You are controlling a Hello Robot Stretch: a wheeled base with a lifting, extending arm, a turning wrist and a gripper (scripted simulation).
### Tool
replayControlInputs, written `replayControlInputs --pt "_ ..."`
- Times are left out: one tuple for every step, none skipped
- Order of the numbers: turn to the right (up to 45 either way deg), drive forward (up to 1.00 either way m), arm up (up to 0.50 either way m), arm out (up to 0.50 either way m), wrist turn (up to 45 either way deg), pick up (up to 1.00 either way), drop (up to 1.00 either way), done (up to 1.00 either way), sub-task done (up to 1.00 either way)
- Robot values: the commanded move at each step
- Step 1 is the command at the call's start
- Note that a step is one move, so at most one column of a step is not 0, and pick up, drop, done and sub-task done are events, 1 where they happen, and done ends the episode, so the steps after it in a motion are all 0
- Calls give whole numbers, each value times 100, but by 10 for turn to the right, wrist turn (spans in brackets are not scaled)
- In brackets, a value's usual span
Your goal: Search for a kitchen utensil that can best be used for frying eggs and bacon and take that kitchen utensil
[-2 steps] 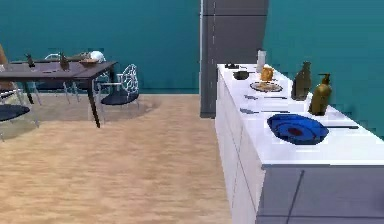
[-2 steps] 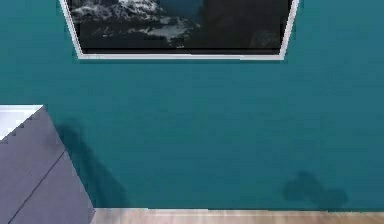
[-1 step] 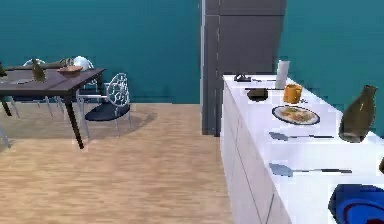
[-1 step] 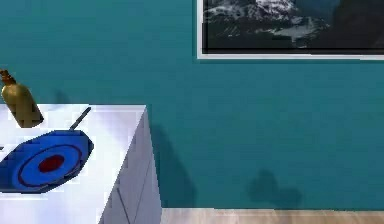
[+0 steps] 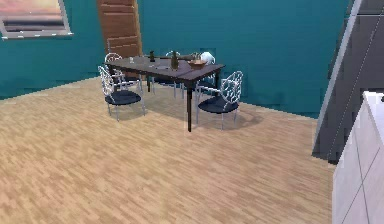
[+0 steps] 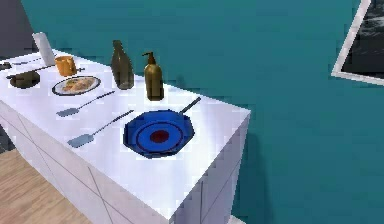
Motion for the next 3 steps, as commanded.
replayControlInputs --pt "0 0 50 0 0 0 0 0 0" --pt "0 0 38 0 0 0 0 0 0" --pt "0 0 0 20 0 0 0 0 0"
